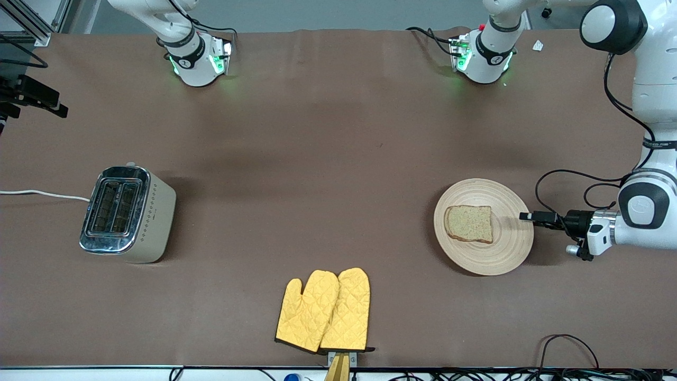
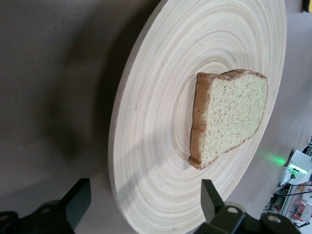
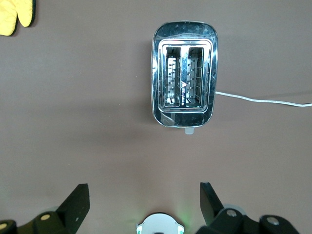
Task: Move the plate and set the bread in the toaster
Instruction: 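Reach the left gripper to the wooden plate rim and grip it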
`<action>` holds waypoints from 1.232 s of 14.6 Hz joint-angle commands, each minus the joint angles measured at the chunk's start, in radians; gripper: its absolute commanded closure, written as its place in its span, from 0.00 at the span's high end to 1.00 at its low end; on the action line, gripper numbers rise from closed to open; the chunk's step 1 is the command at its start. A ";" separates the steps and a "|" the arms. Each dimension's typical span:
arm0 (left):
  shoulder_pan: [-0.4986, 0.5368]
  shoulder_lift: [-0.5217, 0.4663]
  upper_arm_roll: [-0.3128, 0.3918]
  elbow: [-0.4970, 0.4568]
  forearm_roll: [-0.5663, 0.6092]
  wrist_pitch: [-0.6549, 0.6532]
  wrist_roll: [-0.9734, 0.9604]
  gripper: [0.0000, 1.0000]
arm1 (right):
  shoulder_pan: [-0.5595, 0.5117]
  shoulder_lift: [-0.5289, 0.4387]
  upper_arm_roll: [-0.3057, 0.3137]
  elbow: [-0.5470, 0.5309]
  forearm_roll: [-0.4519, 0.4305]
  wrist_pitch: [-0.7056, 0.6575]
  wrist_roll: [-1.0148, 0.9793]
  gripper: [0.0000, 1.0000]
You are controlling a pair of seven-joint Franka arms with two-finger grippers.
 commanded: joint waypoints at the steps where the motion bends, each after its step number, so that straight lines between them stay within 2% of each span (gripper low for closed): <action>1: 0.003 0.025 0.000 0.015 -0.022 0.003 0.040 0.90 | -0.005 0.002 -0.001 0.009 0.004 -0.012 -0.002 1.00; 4: 0.019 0.031 0.001 0.014 -0.048 0.003 0.121 0.69 | -0.005 0.002 -0.003 0.009 0.004 -0.010 -0.005 1.00; 6: 0.024 0.033 0.000 0.014 -0.048 0.001 0.126 0.48 | -0.005 0.002 -0.001 0.007 0.006 -0.010 -0.002 1.00; 9: 0.038 0.033 0.000 0.014 -0.051 0.000 0.161 0.10 | -0.005 0.005 -0.001 0.006 0.012 -0.010 -0.003 1.00; 10: 0.038 0.033 0.000 0.014 -0.051 0.000 0.158 0.02 | -0.005 0.002 -0.001 0.004 0.012 -0.010 -0.003 1.00; 14: 0.032 0.021 -0.016 0.017 -0.048 -0.014 0.158 0.00 | -0.005 0.005 -0.003 0.004 0.013 -0.012 -0.005 1.00; 18: 0.044 -0.001 -0.135 0.022 -0.051 -0.046 0.049 0.00 | -0.008 0.005 -0.003 0.004 0.013 -0.010 -0.006 1.00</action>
